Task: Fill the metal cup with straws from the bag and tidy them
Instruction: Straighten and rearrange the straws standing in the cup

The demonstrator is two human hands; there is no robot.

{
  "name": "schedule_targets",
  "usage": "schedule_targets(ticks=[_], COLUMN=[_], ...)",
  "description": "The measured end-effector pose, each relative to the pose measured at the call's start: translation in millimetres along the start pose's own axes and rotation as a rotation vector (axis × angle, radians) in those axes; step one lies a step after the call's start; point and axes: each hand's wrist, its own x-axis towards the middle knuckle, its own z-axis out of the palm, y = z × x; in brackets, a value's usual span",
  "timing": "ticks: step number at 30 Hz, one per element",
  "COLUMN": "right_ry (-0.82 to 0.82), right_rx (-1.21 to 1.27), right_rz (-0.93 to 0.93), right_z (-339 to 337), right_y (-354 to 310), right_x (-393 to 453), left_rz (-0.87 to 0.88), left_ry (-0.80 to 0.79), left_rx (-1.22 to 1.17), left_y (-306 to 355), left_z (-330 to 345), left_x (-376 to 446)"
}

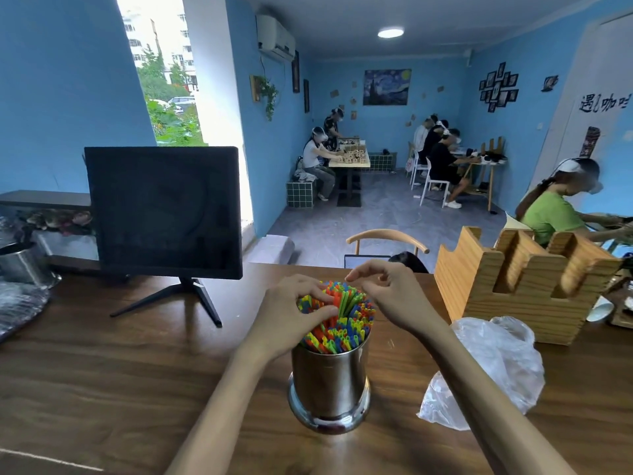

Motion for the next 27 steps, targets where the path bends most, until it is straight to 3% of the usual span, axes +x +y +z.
schedule_targets(ticks=[4, 6, 10, 17, 22, 27], right_ry=[-0.013, -0.017, -0.03, -0.048, -0.06, -0.076], right_rx=[0.017, 0.024, 0.016, 0.02, 0.019, 0.082], right_rz=[0.014, 0.024, 0.047, 0.084, 0.084, 0.005], right_z=[3, 5, 5, 1, -1, 4], right_y=[3, 4, 4, 5, 1, -16], right_x=[0, 0, -2, -5, -5, -4], left_rz=[0.0, -0.11, -0.328, -0.367, -0.243, 0.162], left_ry=[0.142, 0.187, -0.09, -0.063, 0.071, 0.216], left_rx=[-0.049, -0.038, 0.082, -0.009, -0.099, -0.346], left_y=[4, 6, 0, -3, 16, 69], left_z=[-2, -4, -4, -3, -15, -42], left_x=[10, 23, 46, 55, 54, 49])
